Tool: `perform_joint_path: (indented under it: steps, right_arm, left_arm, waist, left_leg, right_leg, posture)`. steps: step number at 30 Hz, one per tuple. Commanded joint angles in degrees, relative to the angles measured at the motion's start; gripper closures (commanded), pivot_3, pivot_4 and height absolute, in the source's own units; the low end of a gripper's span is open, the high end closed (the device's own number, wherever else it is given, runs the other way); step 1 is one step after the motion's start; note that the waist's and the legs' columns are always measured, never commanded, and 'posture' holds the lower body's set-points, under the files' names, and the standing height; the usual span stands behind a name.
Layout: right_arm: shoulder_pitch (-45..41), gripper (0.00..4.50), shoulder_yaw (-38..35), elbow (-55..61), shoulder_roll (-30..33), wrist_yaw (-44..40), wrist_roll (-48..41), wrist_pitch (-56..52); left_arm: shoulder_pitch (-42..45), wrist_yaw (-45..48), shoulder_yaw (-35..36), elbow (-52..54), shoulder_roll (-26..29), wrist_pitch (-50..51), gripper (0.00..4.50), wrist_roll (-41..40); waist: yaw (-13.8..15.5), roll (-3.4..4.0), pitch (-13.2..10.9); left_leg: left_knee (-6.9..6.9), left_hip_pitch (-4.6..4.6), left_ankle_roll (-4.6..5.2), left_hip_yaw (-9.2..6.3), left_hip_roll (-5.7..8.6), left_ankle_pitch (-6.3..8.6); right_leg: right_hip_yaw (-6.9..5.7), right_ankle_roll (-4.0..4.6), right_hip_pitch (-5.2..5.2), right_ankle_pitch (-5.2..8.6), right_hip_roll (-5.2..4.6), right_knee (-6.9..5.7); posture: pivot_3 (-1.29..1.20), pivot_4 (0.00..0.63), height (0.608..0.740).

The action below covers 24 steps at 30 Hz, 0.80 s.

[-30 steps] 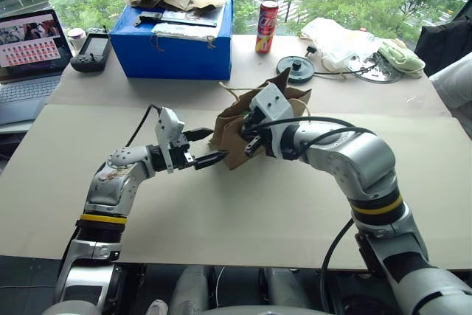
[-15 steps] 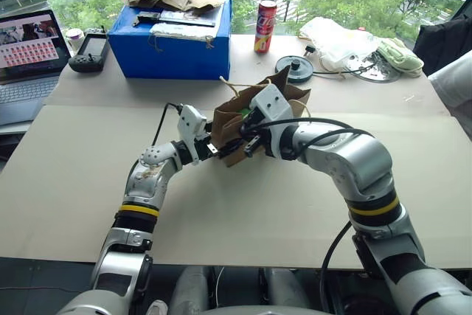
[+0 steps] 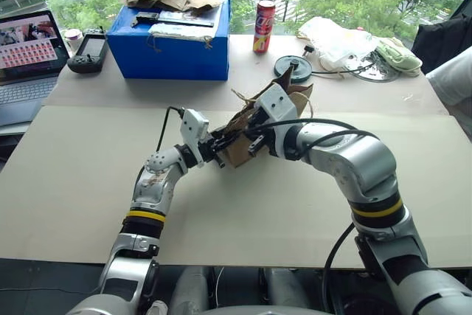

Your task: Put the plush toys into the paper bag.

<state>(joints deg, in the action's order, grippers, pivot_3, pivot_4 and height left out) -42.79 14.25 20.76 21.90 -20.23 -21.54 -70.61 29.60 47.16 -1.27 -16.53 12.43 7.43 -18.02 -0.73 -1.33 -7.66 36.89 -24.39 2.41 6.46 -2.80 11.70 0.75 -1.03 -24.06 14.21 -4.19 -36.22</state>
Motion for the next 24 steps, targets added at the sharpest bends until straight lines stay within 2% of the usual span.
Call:
perform_joint_path:
  steps: [1,11,15,24]
  right_arm:
    - [-0.3,4.50,-1.0,2.4,0.7,-0.4,0.2,0.1]
    - [0.2,4.50,-0.8,4.1,1.9,-1.3,0.1,-0.2]
    - [0.6,4.50,-1.1,7.6,5.5,-4.6,-1.2,0.8]
    - [-3.1,4.50,-10.0,12.7,11.5,-12.3,-7.3,2.0]
  left_arm:
    - [0.9,-1.0,0.0,1.9,-0.1,-2.0,4.39,0.6]
    - [0.5,-0.4,0.2,1.8,-0.1,-3.8,4.39,-0.2]
    - [0.3,-0.9,0.3,1.7,0.1,-3.6,4.39,0.1]
    - [0.8,-1.0,0.4,-1.0,1.0,-5.0,4.39,1.0]
  waist:
    - [0.0,0.00,0.0]
    - [0.0,0.00,0.0]
    - [0.0,0.00,0.0]
    - [0.0,0.00,0.0]
  left_leg:
    - [0.00,0.00,0.00,0.00,0.00,0.00]
    - [0.00,0.00,0.00,0.00,0.00,0.00]
    - [0.00,0.00,0.00,-0.01,0.00,0.00]
    - [0.00,0.01,0.01,-0.04,0.00,0.01]
  right_leg:
    - [0.00,0.00,0.00,0.00,0.00,0.00]
    - [0.00,0.00,0.00,0.00,0.00,0.00]
    - [-0.01,0.00,0.00,0.00,0.00,0.01]
    - [-0.01,0.00,0.02,0.00,-0.01,0.03]
  posture:
    - [0.00,0.150,0.739]
    - [0.00,0.150,0.739]
    - [0.00,0.150,0.739]
    - [0.00,0.150,0.739]
